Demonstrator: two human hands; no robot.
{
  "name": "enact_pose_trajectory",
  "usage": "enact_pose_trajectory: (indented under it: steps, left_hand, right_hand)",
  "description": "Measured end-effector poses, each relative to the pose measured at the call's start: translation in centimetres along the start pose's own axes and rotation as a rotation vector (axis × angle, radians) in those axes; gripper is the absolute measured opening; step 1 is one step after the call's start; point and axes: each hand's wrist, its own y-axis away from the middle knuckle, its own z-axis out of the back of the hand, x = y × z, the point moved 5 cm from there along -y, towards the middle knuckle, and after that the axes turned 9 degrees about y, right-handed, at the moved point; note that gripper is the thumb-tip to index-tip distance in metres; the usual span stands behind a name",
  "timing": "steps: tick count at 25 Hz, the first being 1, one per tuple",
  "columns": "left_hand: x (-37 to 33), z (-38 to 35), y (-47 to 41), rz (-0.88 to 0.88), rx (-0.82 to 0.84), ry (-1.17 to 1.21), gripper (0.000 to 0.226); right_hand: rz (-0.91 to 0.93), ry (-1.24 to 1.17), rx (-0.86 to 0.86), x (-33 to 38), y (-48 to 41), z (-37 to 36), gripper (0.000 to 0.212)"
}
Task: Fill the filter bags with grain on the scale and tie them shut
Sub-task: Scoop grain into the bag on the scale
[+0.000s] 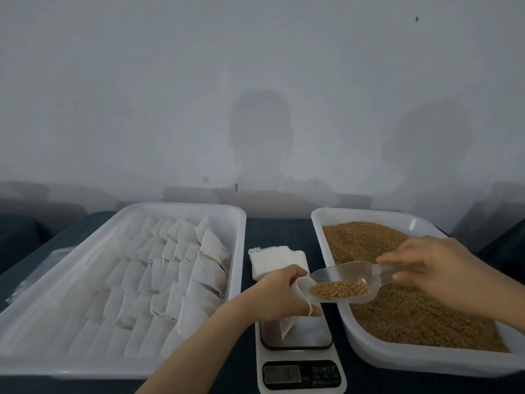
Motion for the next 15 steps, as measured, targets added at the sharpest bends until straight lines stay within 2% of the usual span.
enact_pose_trajectory:
  steps: [3,9,15]
  left_hand:
    - [-0.05,0.05,0.15,-0.002,-0.003,-0.002,0.069]
    - [-0.09,0.24,0.11,-0.043,-0.039,0.016,0.051]
    - [0.05,0.2,-0.07,-0.048,-0.053,0.016,0.051]
  right_hand:
    - [0.0,0.039,-0.023,-0.23,-0.15,0.23,0.035]
    - [0.02,0.101,-0.039,-0.25,-0.05,0.38,0.035]
    - [0.014,0.088,-0.037,-0.03,-0.09,0.7,0.035]
